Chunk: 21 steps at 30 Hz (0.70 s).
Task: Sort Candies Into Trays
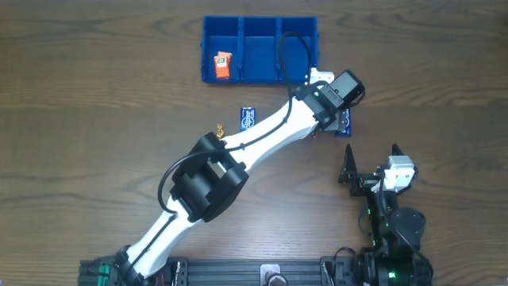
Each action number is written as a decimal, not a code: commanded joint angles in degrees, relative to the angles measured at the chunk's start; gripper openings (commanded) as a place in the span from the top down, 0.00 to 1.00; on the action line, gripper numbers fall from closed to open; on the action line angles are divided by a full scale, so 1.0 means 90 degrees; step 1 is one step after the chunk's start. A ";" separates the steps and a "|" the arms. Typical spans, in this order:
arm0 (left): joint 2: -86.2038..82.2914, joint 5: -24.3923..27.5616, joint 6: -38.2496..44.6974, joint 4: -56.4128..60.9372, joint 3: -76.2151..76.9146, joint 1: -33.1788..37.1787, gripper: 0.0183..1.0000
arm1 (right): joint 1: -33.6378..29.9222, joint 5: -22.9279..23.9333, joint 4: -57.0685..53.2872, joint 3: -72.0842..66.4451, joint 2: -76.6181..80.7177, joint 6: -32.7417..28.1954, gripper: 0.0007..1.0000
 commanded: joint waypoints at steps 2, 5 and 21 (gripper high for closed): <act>0.0192 0.0034 -0.0389 -0.0165 0.0151 0.0007 0.10 | 0.0012 -0.0007 -0.0017 -0.0027 -0.0049 -0.0080 0.00; 0.0214 0.0039 -0.0491 -0.0240 0.0148 0.0036 0.10 | 0.0012 -0.0007 -0.0017 -0.0027 -0.0049 -0.0080 0.00; 0.0481 0.0323 -0.0379 -0.0187 0.0134 0.0168 0.17 | 0.0012 -0.0007 -0.0017 -0.0027 -0.0049 -0.0080 0.00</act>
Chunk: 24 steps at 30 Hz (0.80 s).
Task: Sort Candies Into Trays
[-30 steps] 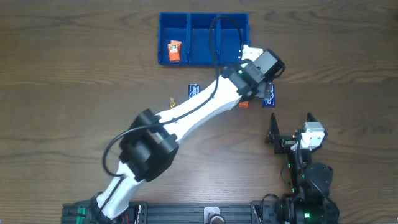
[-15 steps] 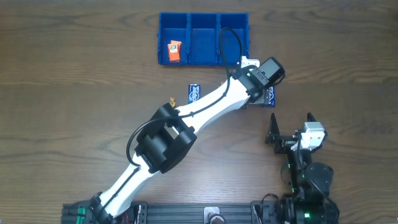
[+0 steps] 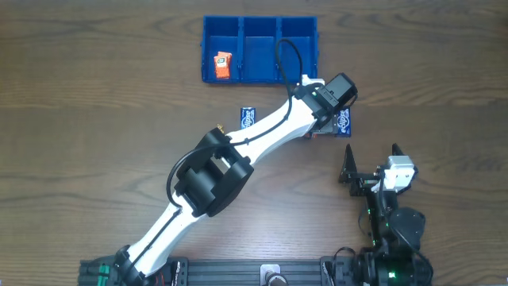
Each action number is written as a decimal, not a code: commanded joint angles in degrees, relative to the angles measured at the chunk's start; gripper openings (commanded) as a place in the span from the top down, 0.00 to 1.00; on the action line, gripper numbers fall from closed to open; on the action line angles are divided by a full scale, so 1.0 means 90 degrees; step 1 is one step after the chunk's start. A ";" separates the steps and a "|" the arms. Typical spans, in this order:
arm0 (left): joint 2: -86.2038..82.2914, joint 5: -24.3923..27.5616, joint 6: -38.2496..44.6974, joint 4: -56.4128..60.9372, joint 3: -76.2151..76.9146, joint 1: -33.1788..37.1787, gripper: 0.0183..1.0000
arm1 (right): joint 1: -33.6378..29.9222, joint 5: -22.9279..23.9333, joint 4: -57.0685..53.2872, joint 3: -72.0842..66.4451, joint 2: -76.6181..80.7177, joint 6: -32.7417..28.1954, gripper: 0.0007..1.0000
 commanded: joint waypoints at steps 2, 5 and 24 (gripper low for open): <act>0.0170 0.0029 0.0097 0.0022 0.0117 0.0029 0.19 | 0.0012 -0.0007 -0.0019 -0.0027 -0.0049 -0.0080 0.00; 0.0192 0.0049 0.0194 0.0015 0.0117 0.0029 0.28 | 0.0012 -0.0007 -0.0019 -0.0027 -0.0049 -0.0080 0.00; 0.0192 -0.0019 0.0435 -0.0049 0.0117 -0.0073 0.62 | 0.0012 -0.0007 -0.0019 -0.0027 -0.0049 -0.0080 0.00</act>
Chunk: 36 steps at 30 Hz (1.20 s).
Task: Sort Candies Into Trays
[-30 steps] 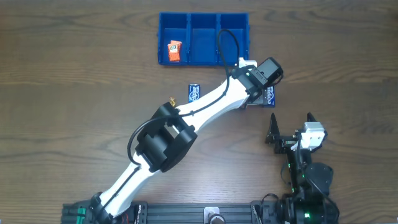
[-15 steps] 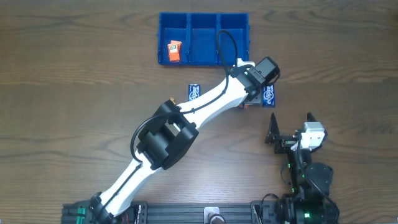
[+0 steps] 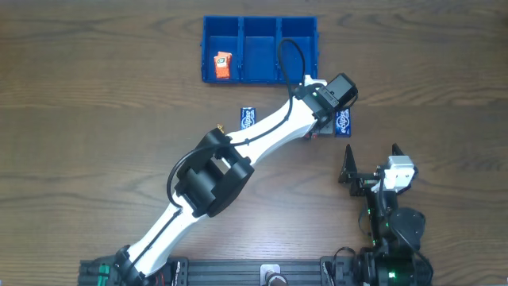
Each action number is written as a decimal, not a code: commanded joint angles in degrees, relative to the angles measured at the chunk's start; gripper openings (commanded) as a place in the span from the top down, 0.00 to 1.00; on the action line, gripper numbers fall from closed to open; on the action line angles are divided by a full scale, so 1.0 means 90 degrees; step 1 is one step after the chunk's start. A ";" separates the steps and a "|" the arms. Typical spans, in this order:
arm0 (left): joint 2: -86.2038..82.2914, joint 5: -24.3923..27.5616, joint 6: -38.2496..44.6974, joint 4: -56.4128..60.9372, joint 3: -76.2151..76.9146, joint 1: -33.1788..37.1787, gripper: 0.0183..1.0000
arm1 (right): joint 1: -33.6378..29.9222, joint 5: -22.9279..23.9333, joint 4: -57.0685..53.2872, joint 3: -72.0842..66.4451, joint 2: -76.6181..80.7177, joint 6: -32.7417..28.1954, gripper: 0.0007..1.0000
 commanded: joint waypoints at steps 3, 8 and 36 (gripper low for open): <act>0.0189 -0.0051 0.0095 -0.0029 0.0112 -0.0044 0.66 | 0.0012 -0.0007 -0.0017 -0.0027 -0.0049 -0.0078 0.00; 0.0189 -0.0049 0.0109 -0.0027 0.0124 -0.0041 0.70 | 0.0012 -0.0007 -0.0017 -0.0027 -0.0049 -0.0080 0.00; -0.1899 -0.0355 0.1566 -0.2225 0.1875 0.2336 0.72 | 0.0012 -0.0007 -0.0017 -0.0027 -0.0049 -0.0080 0.00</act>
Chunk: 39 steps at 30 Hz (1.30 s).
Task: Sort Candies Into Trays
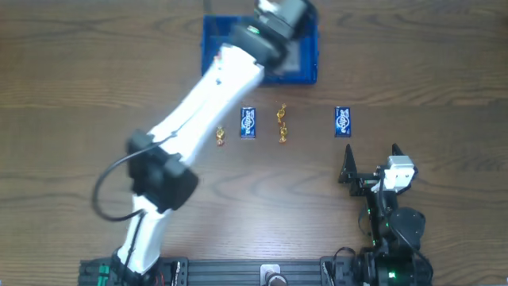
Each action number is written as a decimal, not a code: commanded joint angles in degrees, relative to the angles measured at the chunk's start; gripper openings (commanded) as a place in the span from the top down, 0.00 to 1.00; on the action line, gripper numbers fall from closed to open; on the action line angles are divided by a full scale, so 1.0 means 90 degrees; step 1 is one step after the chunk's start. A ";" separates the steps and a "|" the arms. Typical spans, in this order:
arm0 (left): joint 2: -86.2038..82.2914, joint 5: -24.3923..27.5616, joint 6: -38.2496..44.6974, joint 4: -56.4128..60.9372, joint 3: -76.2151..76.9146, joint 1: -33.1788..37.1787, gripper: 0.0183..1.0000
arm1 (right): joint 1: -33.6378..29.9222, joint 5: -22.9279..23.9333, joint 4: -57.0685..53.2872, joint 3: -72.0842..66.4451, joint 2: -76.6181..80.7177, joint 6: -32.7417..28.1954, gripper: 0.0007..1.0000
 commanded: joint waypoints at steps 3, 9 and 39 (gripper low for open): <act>-0.0359 0.0032 0.0648 -0.0597 0.0138 0.1061 0.73 | 0.0012 -0.0010 -0.0017 -0.0027 -0.0049 -0.0080 0.00; -0.0233 0.0270 0.0903 -0.0580 0.0131 0.1501 0.73 | 0.0012 -0.0007 -0.0017 -0.0027 -0.0049 -0.0080 0.00; 0.1270 0.0918 0.1693 0.0177 0.0129 0.1846 0.75 | 0.0012 -0.0010 -0.0017 -0.0027 -0.0049 -0.0080 0.00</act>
